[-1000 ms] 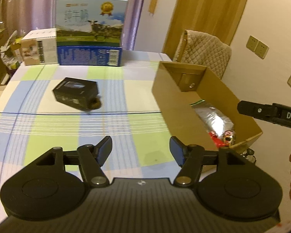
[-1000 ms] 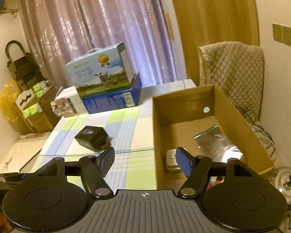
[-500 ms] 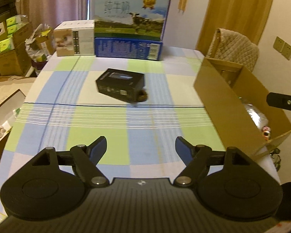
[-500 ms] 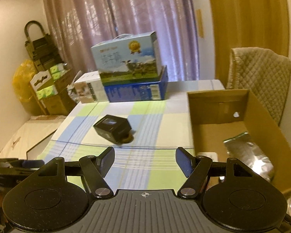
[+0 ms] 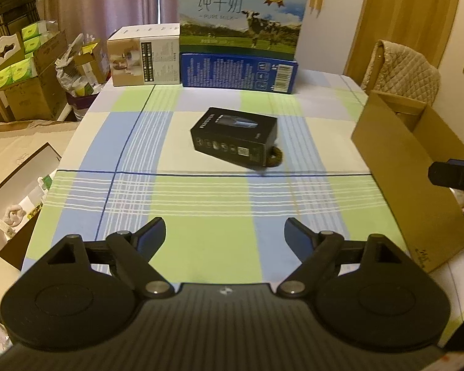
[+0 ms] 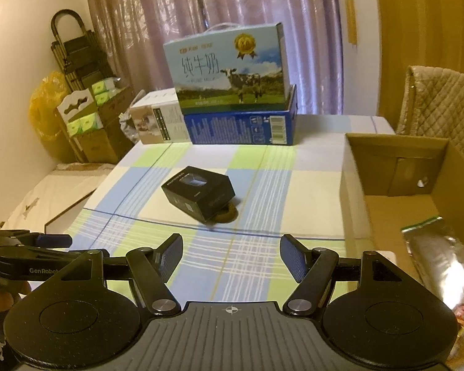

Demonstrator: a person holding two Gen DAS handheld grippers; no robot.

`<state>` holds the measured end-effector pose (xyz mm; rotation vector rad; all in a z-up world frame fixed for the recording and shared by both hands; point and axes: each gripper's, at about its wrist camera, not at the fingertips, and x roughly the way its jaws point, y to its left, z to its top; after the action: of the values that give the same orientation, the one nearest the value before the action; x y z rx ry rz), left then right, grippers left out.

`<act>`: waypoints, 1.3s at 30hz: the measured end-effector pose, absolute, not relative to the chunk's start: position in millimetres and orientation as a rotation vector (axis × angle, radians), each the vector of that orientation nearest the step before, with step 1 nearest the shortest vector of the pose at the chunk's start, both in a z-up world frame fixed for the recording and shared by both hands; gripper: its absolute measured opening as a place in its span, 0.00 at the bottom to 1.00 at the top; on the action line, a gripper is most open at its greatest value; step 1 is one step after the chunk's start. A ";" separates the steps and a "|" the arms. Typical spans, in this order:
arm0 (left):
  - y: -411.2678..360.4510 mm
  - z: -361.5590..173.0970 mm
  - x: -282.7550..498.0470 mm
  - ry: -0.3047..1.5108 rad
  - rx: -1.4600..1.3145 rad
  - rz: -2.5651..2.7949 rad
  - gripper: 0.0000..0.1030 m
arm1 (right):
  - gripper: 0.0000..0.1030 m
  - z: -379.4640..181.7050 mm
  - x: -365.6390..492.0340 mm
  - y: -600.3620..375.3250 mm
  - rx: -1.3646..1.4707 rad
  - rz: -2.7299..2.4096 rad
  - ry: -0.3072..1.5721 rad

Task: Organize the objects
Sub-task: 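Bring both open tools back over the table toward the black FLYCO box, then grasp the black FLYCO box with the left tool while the right tool grasps the brown braided ring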

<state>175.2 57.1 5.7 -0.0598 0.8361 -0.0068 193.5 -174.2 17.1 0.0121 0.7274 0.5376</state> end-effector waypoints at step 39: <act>107.0 -80.5 324.9 0.810 -0.116 0.077 0.87 | 0.63 -106.4 393.0 -94.8 -0.125 0.632 0.711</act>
<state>324.9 107.0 -80.5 -0.1158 0.8102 0.0772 393.0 -94.8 -106.4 -0.1253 0.7114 0.6324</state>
